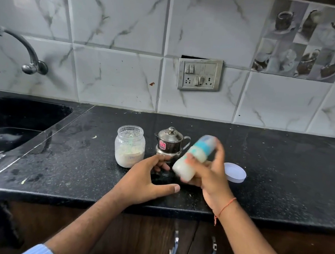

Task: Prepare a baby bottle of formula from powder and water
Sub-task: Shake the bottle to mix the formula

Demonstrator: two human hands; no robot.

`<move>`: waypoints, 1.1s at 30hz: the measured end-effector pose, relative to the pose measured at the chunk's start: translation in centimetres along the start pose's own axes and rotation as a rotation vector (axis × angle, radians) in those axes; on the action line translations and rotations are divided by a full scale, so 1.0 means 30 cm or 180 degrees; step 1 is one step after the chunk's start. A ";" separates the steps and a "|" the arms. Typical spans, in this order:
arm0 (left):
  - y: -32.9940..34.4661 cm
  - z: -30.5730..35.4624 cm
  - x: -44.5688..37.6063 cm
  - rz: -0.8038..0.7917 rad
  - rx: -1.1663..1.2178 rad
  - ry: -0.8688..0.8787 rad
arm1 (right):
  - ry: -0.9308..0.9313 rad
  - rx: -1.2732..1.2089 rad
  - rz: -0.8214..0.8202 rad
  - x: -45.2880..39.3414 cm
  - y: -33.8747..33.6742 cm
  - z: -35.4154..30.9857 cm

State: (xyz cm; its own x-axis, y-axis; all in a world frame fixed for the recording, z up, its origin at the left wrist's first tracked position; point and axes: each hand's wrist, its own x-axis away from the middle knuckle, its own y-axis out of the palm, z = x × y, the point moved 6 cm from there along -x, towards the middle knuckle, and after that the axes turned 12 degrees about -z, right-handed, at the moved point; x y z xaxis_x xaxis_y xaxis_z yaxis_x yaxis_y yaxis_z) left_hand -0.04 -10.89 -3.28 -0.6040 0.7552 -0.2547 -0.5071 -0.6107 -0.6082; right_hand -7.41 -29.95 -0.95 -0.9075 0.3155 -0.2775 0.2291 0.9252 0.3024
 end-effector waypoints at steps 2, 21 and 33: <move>-0.002 -0.002 -0.001 -0.0010 -0.0018 0.0008 | -0.0015 0.0138 0.0007 0.004 0.010 0.000; 0.000 0.001 -0.003 -0.0022 -0.0019 0.0015 | -0.0021 -0.0177 0.0187 0.000 -0.022 -0.004; -0.004 0.005 -0.003 -0.0034 -0.0048 0.0000 | -0.0216 -0.0329 0.0633 0.005 -0.052 -0.008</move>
State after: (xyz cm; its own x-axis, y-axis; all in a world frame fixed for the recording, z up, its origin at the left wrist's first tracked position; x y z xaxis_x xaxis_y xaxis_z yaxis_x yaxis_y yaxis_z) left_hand -0.01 -10.91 -3.07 -0.5986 0.7616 -0.2481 -0.5043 -0.5990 -0.6221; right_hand -8.00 -31.39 -1.23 -0.8214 0.5061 -0.2628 0.3606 0.8180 0.4482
